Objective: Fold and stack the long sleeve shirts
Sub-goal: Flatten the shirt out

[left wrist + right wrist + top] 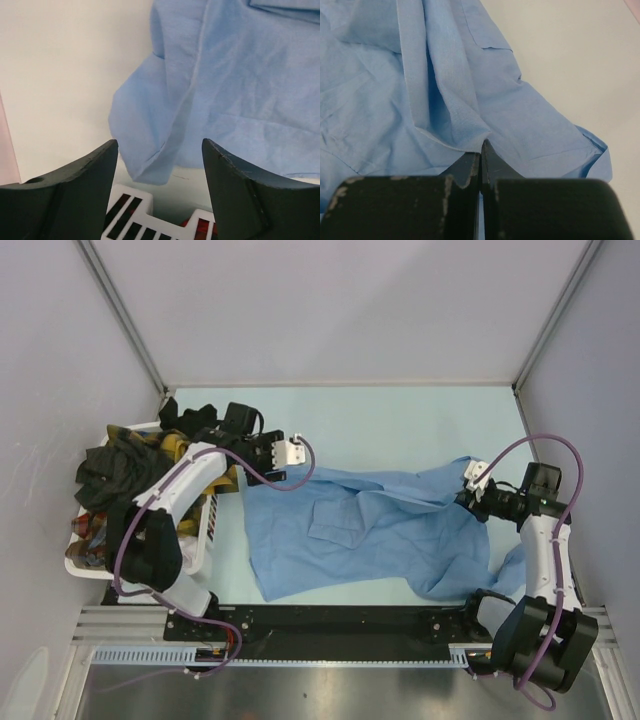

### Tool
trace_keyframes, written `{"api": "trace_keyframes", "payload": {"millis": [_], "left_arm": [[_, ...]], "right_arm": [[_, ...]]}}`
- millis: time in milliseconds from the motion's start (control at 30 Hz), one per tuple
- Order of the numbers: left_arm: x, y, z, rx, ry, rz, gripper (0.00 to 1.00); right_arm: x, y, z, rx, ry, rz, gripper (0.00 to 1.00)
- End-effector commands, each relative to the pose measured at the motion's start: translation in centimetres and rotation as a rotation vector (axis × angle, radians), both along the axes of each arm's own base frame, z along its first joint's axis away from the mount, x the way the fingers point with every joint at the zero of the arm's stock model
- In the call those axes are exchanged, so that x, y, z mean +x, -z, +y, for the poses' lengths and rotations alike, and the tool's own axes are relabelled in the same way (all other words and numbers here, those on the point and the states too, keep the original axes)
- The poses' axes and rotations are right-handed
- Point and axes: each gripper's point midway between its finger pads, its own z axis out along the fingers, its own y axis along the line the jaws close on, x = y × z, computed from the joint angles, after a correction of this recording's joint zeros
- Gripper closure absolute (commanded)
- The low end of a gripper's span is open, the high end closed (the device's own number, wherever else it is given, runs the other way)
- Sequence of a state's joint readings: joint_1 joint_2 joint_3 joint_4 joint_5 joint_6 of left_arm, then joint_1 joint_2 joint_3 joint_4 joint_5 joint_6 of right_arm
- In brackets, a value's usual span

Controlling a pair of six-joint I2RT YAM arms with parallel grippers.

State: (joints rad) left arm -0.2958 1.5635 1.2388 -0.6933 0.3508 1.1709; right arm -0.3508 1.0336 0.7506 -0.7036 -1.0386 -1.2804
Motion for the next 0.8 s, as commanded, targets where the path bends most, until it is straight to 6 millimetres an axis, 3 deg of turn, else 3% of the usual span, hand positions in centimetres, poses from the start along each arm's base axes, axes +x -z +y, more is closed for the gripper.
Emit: {"api": "trace_keyframes", "payload": {"millis": [0, 100, 167, 233, 333, 367, 500, 667, 767], "left_arm": [[0.0, 1.7, -0.5, 0.049, 0.173, 0.022, 0.28], [0.6, 3.1, -0.4, 0.078, 0.179, 0.057, 0.34], [1.2, 3.4, -0.3, 0.086, 0.170, 0.064, 0.46], [1.6, 2.9, -0.5, 0.072, 0.140, 0.066, 0.64], [1.0, 1.8, -0.6, 0.043, 0.110, 0.067, 0.73], [0.8, 0.7, -0.6, 0.033, 0.108, 0.045, 0.73], [-1.2, -0.4, -0.5, 0.005, 0.104, 0.057, 0.69], [-3.0, 0.2, -0.1, 0.016, 0.102, 0.128, 0.68], [-3.5, 0.9, 0.0, 0.023, 0.101, 0.169, 0.61]], "right_arm": [[0.6, -1.5, -0.1, -0.004, -0.031, -0.064, 1.00], [0.7, -1.5, -0.2, -0.002, -0.032, -0.064, 1.00], [0.9, -1.6, -0.3, -0.005, -0.034, -0.069, 1.00], [1.0, -1.8, -0.4, -0.001, -0.028, -0.069, 1.00], [1.3, -2.4, -0.6, 0.010, -0.015, -0.069, 1.00], [1.4, -2.6, -0.7, 0.012, -0.011, -0.070, 1.00], [2.0, -3.2, -0.8, 0.021, -0.005, -0.093, 1.00], [2.5, -4.2, -0.9, 0.039, 0.012, -0.101, 1.00], [2.6, -4.5, -0.9, 0.038, 0.013, -0.107, 1.00]]}}
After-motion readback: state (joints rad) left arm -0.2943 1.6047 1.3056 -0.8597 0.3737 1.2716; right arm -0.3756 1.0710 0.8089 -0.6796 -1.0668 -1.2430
